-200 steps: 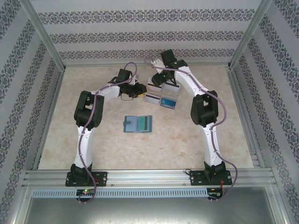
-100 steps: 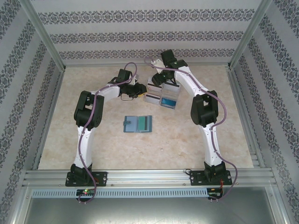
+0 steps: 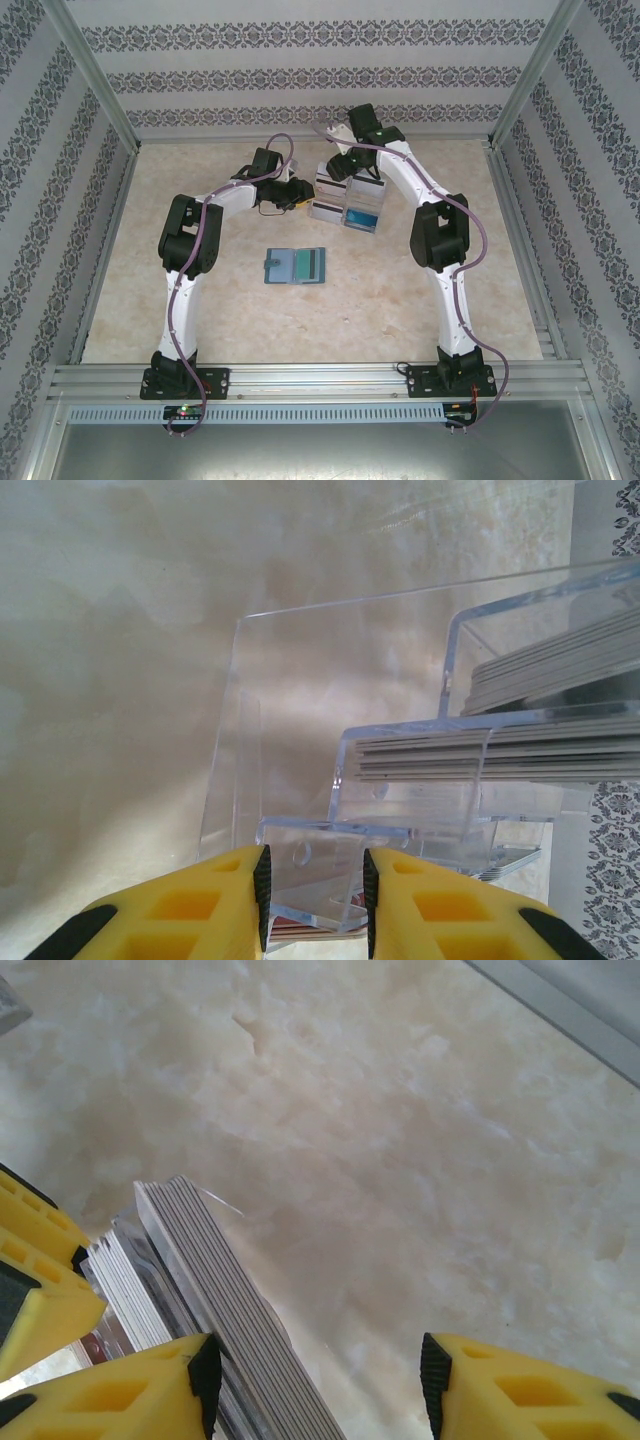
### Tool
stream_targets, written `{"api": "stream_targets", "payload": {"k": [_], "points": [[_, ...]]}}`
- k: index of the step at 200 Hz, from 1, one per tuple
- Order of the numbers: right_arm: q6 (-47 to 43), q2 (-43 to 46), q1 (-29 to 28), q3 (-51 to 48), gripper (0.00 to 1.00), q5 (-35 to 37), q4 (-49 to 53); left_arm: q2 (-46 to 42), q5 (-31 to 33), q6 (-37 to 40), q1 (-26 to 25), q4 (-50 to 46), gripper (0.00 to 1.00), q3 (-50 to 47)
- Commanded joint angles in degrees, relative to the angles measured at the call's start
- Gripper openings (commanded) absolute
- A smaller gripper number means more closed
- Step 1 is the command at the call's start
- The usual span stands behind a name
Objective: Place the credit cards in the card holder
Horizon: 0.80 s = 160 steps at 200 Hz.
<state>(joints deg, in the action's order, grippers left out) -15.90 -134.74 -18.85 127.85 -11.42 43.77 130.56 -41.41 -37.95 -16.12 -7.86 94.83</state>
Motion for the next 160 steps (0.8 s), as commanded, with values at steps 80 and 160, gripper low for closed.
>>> {"api": "stream_targets", "payload": {"k": [80,160], "points": [[0.8,2.5,1.5,-0.3,0.45,-2.0,-1.9,-0.5,0.8,-0.1,-0.4,-3.2,0.31,-1.6],[0.6,3.1,1.8,0.0,0.34,-2.1,-2.1,-0.4,0.7,-0.3,-0.4,-3.1,0.31,-1.5]]}}
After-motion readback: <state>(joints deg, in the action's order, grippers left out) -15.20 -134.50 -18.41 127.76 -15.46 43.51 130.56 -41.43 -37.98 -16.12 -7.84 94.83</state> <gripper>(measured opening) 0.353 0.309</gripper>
